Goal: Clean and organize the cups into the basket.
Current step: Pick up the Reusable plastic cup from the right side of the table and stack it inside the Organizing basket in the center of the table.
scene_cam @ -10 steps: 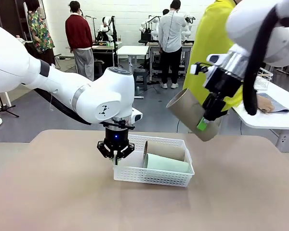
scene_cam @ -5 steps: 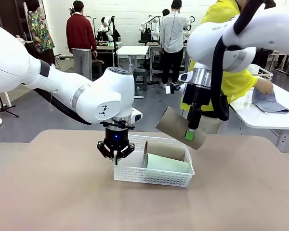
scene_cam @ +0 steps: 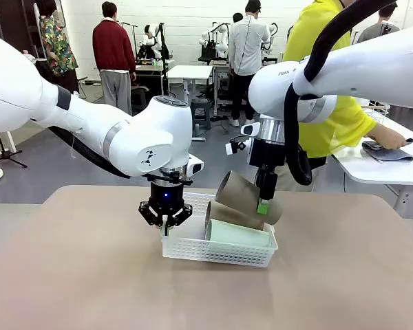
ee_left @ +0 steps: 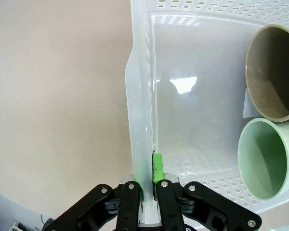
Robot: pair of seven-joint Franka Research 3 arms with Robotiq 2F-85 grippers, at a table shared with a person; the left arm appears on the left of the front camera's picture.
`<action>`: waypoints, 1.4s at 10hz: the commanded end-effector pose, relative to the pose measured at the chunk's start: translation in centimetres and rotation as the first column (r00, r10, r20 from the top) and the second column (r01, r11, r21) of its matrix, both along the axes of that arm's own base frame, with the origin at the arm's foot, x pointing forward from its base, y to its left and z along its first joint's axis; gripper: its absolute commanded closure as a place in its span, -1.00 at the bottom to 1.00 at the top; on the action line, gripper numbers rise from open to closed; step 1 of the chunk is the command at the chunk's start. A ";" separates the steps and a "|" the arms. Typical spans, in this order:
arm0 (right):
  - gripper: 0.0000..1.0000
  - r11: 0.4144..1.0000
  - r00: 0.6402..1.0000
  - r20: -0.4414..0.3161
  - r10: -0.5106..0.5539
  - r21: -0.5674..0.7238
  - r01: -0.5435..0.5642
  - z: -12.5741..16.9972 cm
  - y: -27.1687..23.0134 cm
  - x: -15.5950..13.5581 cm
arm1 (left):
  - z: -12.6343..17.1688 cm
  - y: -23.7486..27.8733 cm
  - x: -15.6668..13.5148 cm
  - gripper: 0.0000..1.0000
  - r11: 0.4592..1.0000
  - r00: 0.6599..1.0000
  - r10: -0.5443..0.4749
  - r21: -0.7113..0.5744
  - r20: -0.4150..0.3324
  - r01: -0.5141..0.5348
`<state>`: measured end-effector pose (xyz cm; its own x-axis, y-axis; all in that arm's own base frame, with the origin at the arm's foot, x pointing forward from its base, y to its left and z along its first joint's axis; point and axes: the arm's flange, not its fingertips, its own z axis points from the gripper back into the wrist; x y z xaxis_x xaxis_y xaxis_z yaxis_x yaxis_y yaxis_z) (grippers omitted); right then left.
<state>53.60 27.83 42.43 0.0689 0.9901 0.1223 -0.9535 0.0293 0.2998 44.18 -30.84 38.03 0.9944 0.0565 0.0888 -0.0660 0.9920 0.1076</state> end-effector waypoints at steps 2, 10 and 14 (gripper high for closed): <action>-0.62 0.993 0.992 0.071 0.103 0.056 -0.107 -0.4 1.2 -0.1 | 0.0 0.1 0.0 1.00 1.000 1.000 0.001 0.001 0.002 -0.001; -0.62 0.999 0.999 0.020 0.041 0.026 -0.042 -0.6 0.6 0.2 | 0.0 0.1 0.0 1.00 1.000 1.000 0.001 0.001 0.002 -0.001; -0.62 0.999 0.997 0.069 0.029 -0.033 -0.027 -1.8 2.5 2.0 | 0.0 0.1 0.0 1.00 1.000 1.000 0.001 0.001 0.002 -0.001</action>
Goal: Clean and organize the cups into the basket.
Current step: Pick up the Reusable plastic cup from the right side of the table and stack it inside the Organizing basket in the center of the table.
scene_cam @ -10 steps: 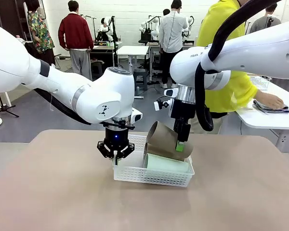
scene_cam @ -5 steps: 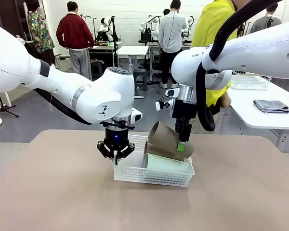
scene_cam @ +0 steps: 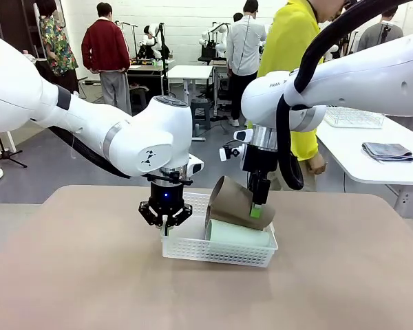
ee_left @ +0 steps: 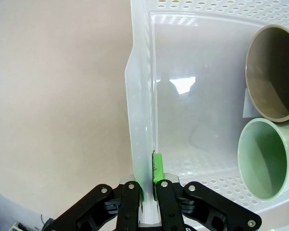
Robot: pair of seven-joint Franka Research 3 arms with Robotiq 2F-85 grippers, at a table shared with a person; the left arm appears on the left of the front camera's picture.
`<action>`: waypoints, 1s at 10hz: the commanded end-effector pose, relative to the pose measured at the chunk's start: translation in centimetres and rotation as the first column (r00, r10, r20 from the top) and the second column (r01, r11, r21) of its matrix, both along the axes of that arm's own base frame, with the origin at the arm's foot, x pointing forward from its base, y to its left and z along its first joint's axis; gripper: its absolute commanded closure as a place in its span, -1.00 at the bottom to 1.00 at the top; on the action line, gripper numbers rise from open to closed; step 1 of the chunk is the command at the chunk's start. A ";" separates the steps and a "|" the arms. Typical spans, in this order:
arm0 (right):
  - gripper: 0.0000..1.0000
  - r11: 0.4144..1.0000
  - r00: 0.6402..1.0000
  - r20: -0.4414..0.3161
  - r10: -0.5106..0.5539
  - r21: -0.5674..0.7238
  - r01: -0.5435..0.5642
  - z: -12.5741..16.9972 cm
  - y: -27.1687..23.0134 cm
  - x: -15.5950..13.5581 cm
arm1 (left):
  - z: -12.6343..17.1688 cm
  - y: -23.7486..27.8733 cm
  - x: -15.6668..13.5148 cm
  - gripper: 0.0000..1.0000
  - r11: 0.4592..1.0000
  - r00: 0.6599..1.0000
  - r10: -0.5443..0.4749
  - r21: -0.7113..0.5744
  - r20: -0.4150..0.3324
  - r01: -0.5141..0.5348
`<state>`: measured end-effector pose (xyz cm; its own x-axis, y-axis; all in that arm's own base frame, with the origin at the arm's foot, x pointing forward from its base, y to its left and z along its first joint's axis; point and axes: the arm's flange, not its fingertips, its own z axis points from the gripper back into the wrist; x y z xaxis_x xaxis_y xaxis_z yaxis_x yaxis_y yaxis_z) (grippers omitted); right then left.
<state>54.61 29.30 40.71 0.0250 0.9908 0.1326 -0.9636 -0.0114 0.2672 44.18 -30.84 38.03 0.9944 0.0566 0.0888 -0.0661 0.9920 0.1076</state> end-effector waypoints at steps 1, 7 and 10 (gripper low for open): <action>-0.62 0.999 0.998 0.057 -0.011 -0.035 0.013 -0.5 1.2 1.3 | 0.0 0.1 0.0 1.00 1.000 1.000 0.001 0.001 0.002 -0.001; -0.87 0.997 1.000 0.030 0.003 -0.073 -0.001 -3.0 1.4 2.2 | 0.0 0.1 0.0 1.00 1.000 1.000 0.001 0.001 0.002 -0.001; -1.00 0.997 0.999 0.038 0.021 -0.075 -0.018 -2.8 1.6 2.0 | 0.0 0.1 0.0 1.00 1.000 1.000 0.001 0.001 0.002 -0.001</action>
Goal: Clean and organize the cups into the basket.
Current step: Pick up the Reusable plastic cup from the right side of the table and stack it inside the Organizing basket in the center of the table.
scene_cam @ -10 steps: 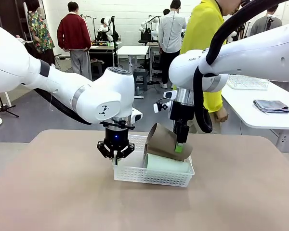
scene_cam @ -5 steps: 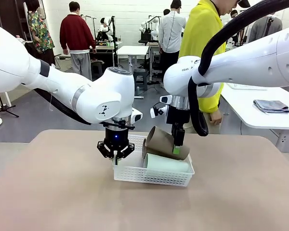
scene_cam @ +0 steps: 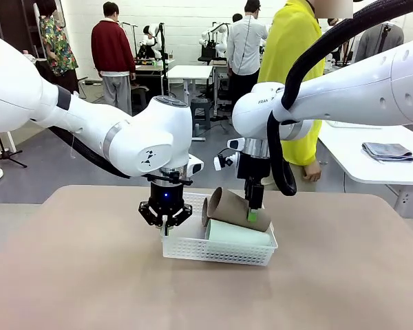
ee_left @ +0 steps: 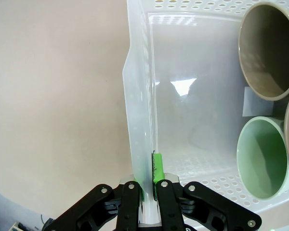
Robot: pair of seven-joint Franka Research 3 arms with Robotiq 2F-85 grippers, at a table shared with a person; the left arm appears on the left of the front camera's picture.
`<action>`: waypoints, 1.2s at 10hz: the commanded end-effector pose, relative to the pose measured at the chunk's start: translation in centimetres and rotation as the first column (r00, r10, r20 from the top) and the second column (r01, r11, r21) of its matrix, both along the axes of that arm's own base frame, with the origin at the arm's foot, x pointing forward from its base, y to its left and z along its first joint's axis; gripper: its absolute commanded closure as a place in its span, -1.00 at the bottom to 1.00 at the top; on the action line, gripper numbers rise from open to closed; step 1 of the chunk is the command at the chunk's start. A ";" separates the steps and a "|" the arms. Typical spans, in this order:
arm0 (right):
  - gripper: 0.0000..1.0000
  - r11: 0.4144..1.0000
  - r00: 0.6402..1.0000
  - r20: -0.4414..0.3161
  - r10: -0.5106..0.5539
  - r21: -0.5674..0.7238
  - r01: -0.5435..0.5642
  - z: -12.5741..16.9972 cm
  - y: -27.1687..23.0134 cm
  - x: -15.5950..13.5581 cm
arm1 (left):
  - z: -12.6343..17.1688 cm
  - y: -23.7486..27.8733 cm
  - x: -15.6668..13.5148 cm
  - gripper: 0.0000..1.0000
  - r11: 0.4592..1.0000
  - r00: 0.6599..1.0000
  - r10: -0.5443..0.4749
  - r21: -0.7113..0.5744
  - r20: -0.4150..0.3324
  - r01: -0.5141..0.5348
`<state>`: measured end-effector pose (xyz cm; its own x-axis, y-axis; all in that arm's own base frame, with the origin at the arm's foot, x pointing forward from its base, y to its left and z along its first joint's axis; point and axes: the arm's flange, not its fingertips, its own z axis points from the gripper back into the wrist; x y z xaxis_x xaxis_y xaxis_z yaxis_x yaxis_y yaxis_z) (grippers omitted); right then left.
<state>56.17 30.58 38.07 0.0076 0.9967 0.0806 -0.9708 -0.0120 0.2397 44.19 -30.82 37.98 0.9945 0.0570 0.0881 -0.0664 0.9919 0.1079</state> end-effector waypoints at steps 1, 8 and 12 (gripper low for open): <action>-1.00 1.000 1.000 0.012 0.011 -0.019 -0.010 -0.1 0.3 0.4 | 0.0 0.1 -0.1 1.00 1.000 1.000 0.001 0.001 0.003 -0.001; -1.00 0.967 0.978 0.178 -0.110 0.247 0.064 5.1 -9.2 -7.2 | 0.0 0.1 -0.1 1.00 1.000 1.000 0.001 0.001 0.003 -0.001; -1.00 0.899 0.967 0.137 -0.213 0.416 0.139 4.0 -18.6 -13.1 | 0.0 0.1 -0.1 1.00 1.000 1.000 0.001 0.001 0.003 -0.001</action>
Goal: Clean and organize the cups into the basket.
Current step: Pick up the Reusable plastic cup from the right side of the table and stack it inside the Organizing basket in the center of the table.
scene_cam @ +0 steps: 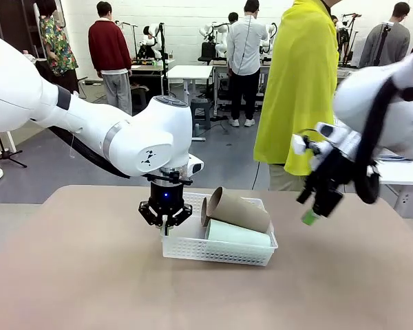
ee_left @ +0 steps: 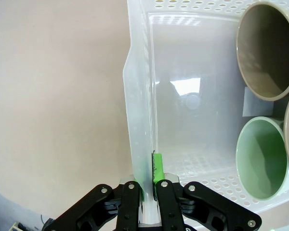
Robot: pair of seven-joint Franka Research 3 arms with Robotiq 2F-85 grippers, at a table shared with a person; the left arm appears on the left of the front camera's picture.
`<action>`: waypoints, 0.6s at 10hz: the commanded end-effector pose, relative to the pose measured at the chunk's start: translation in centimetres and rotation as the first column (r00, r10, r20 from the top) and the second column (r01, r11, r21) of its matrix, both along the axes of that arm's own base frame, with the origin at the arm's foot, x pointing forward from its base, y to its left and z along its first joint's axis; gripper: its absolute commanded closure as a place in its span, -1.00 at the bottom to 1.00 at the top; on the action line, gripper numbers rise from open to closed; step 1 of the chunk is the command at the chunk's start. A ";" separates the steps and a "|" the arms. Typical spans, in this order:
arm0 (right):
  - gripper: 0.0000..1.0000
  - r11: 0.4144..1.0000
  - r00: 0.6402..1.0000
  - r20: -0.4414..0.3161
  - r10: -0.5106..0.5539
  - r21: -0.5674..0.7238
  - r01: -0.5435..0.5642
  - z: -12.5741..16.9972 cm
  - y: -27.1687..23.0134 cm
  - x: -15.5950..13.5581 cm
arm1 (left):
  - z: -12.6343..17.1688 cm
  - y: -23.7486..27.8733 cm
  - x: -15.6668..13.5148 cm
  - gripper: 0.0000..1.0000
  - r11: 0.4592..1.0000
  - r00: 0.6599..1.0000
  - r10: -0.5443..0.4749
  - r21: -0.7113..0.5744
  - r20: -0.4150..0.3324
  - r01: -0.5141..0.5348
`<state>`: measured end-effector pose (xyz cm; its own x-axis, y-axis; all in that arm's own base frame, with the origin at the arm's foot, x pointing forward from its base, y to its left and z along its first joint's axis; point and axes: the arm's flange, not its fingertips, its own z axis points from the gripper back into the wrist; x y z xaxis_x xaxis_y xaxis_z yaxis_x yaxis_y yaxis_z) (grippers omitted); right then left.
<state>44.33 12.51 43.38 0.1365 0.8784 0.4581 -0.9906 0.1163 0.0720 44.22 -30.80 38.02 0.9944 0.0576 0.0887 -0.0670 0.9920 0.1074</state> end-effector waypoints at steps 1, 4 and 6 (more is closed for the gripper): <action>-1.00 0.998 0.999 -0.028 -0.026 0.049 0.027 -1.8 -1.9 -2.0 | 0.0 0.0 -0.1 1.00 1.000 1.000 0.000 0.001 0.002 0.000; -1.00 1.000 1.000 -0.014 -0.019 0.020 0.019 -1.0 -2.0 -1.4 | 0.0 0.0 -0.1 1.00 1.000 1.000 0.000 0.001 0.002 0.000; -1.00 1.000 1.000 -0.014 -0.019 0.020 0.019 -1.0 -2.0 -1.4 | 0.0 0.0 -0.1 1.00 1.000 1.000 0.000 0.001 0.002 0.000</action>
<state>42.65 10.68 42.65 0.1825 0.8607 0.4753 -0.9829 0.1472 0.1107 44.22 -30.81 38.02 0.9944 0.0574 0.0886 -0.0668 0.9920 0.1075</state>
